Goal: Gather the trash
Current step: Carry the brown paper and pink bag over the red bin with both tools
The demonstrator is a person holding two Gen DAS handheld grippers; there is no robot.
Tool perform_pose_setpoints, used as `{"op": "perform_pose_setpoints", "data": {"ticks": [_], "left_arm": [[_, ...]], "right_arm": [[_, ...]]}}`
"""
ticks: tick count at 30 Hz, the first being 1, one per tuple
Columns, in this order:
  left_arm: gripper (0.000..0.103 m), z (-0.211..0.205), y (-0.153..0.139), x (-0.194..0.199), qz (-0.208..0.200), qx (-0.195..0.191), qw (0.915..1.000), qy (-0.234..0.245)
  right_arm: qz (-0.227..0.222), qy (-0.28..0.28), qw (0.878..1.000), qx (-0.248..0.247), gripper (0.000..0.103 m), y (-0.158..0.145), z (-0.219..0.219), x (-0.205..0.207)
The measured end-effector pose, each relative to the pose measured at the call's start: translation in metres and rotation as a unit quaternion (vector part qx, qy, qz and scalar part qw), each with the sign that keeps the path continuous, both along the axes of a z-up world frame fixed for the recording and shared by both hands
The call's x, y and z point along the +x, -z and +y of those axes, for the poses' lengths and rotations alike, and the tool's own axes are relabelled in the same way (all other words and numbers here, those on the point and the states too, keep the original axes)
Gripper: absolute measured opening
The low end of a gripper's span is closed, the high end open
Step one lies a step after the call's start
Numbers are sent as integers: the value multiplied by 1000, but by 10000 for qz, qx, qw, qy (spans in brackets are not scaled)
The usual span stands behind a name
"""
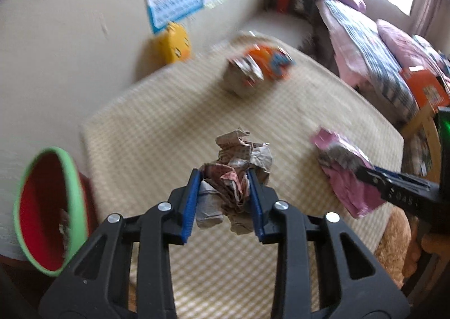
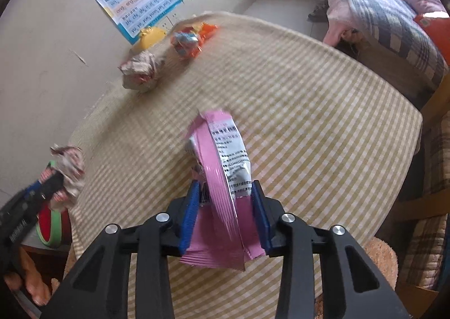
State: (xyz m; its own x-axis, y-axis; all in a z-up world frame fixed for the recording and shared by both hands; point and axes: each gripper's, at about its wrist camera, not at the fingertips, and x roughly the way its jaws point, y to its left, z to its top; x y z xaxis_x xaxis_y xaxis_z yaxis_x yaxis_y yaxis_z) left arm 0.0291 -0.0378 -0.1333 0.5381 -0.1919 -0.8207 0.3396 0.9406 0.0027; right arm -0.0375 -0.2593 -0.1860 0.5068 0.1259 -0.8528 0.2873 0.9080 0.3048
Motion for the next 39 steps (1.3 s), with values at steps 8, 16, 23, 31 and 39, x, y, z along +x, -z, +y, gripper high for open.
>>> {"op": "perform_pose_setpoints", "data": {"ticks": [8, 16, 23, 31, 39], "left_arm": [[32, 32, -44, -1, -645, -42, 9973, -358], [32, 54, -61, -1, -878, -153, 9944, -573], [32, 75, -70, -1, -1005, -228, 9915, -795], [32, 104, -73, 2, -1102, -307, 9872, -1110], [32, 150, -53, 6, -890, -245, 9824, -1625]], "right_arm": [[-641, -206, 9977, 47, 27, -55, 24, 2], [-927, -538, 9942, 44, 27, -83, 55, 14], [-1211, -867, 9888, 20, 27, -108, 87, 25], [-1354, -1282, 9825, 24, 27, -124, 127, 41], [-1365, -1879, 9726, 47, 27, -129, 183, 58]]}}
